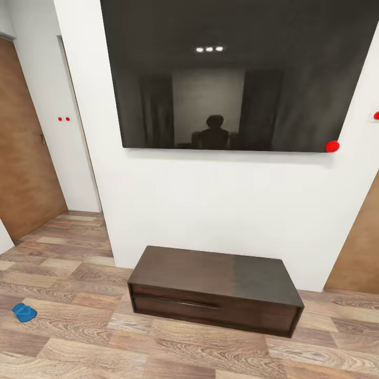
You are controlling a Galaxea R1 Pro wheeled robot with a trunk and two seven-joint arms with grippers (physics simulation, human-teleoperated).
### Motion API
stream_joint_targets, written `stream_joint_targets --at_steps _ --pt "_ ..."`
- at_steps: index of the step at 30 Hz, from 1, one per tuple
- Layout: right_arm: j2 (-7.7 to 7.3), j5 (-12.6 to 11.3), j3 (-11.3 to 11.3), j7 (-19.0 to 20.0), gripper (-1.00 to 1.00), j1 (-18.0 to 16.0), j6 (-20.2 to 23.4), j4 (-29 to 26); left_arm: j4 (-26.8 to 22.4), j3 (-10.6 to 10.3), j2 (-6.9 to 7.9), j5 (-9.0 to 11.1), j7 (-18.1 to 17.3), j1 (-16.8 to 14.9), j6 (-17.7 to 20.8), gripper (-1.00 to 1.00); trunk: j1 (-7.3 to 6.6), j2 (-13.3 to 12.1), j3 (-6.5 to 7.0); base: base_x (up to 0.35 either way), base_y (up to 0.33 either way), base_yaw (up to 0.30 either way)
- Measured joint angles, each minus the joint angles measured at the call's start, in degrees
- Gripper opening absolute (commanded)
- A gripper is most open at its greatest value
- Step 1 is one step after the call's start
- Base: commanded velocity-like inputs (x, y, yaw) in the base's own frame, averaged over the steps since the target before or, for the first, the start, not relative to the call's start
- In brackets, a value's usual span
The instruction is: In the bedroom, move the book from the bed onto either nightstand, and place the two sandals side by side next to the bed.
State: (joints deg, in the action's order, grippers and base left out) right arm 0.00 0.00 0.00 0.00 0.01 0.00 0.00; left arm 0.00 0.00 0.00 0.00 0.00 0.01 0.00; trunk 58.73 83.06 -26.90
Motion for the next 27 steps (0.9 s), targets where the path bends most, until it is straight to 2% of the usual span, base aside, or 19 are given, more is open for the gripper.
stream_joint_targets --at_steps 6,21,27 --pt "-0.08 0.1 -0.1 -0.2 1.00 -0.1 0.7 -0.1 -0.6 0.1 -0.35 0.0 -0.5 -0.1 1.7 1.00 0.00 0.0 0.02 0.000 0.000 0.000" --pt "-0.51 0.0 -0.5 -0.5 1.00 -0.1 -0.4 -2.0 -5.2 0.1 -0.34 0.2 -0.3 -0.1 1.7 1.00 0.01 0.0 0.03 0.000 0.000 0.000" --pt "-0.70 -0.1 -0.6 -0.8 1.00 -0.1 -0.6 -4.0 -7.1 0.1 -1.86 0.3 -0.3 -0.1 1.7 1.00 0.00 0.0 0.03 0.000 0.000 0.000"
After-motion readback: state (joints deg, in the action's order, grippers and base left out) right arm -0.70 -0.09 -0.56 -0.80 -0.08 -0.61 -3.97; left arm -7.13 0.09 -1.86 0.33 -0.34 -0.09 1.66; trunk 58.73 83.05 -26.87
